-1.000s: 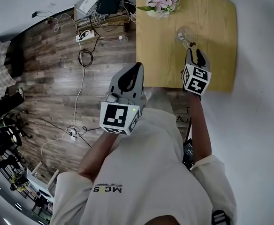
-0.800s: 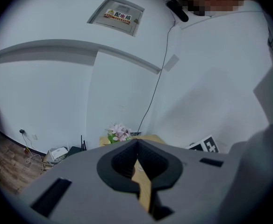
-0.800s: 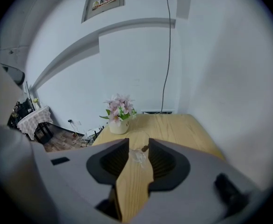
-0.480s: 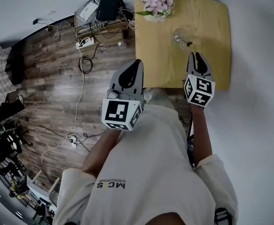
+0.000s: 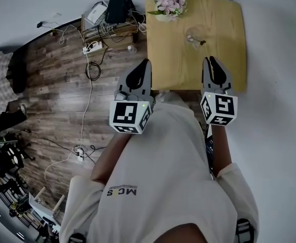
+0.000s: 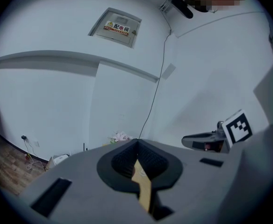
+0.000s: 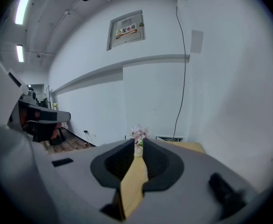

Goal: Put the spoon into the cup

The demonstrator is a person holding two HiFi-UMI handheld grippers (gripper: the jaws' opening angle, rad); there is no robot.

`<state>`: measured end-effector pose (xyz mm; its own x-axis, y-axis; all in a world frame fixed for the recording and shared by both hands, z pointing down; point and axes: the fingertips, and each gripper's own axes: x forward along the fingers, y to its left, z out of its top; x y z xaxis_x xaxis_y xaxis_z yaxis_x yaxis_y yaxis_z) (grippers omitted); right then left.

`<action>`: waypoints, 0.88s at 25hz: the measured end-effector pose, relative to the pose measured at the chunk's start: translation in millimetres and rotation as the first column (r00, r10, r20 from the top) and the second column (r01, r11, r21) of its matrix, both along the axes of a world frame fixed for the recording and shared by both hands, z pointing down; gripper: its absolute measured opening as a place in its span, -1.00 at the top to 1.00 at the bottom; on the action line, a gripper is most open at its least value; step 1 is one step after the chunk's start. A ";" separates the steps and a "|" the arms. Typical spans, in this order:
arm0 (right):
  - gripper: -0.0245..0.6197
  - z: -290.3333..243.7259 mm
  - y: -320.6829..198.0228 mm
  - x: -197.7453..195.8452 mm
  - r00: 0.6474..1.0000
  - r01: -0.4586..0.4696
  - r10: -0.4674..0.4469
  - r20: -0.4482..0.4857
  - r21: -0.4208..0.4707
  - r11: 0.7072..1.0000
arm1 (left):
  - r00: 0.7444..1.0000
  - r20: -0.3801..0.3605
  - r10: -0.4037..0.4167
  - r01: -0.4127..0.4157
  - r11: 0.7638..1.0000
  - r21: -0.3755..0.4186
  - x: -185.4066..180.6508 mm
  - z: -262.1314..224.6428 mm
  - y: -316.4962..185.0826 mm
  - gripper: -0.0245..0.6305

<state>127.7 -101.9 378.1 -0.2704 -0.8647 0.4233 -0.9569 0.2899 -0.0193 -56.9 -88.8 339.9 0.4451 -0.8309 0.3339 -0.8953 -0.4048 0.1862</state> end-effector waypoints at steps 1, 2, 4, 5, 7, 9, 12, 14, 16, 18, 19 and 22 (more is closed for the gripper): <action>0.74 -7.3 5.0 -3.6 1.000 0.007 -0.007 0.003 0.011 1.000 | 1.000 0.003 -0.001 0.001 1.000 0.006 -1.1 -2.0 2.3 0.89; 0.74 -14.6 9.7 -6.9 1.000 0.014 -0.014 0.004 0.023 1.000 | 1.000 0.003 -0.003 0.003 1.000 0.011 -2.0 -3.7 4.3 0.89; 0.74 -28.3 17.7 -13.8 1.000 0.030 -0.030 0.003 0.052 0.998 | 1.000 -0.003 -0.009 0.009 1.000 0.018 -3.4 -6.3 7.6 0.89; 0.74 -34.1 20.7 -17.4 0.999 0.039 -0.039 -0.001 0.067 0.997 | 1.000 -0.008 -0.013 0.013 1.000 0.020 -4.0 -7.3 9.0 0.89; 0.75 -42.9 24.5 -24.7 0.998 0.059 -0.058 -0.008 0.093 0.994 | 1.000 -0.015 -0.020 0.020 0.999 0.027 -4.7 -9.0 11.5 0.89; 0.77 -47.3 26.7 -30.5 0.997 0.072 -0.072 -0.003 0.107 0.992 | 1.000 -0.018 -0.024 0.025 0.999 0.030 -5.1 -9.6 14.1 0.89; 0.77 -44.8 26.8 -35.2 0.996 0.080 -0.083 0.030 0.096 0.992 | 0.999 -0.020 -0.028 0.029 0.999 0.027 -5.4 -8.9 16.9 0.89; 0.77 -40.3 25.1 -36.1 0.995 0.076 -0.081 0.065 0.078 0.994 | 0.999 -0.020 -0.032 0.033 0.999 0.027 -5.9 -8.7 17.2 0.89; 0.77 -37.4 24.0 -36.3 0.992 0.065 -0.071 0.103 0.063 0.996 | 0.999 -0.020 -0.035 0.035 0.999 0.024 -7.3 -9.1 17.1 0.89; 0.78 -38.3 25.1 -37.4 0.991 0.061 -0.068 0.114 0.064 0.996 | 0.999 -0.021 -0.034 0.034 0.999 0.020 -9.1 -10.5 17.3 0.89; 0.79 -39.9 26.0 -38.4 0.991 0.066 -0.074 0.109 0.069 0.995 | 0.999 -0.022 -0.031 0.031 0.999 0.018 -9.9 -11.2 17.2 0.89; 0.83 -45.3 24.7 -44.8 0.985 0.106 -0.115 0.132 0.071 0.992 | 0.999 -0.024 -0.026 0.026 0.999 0.019 -11.7 -13.7 13.3 0.89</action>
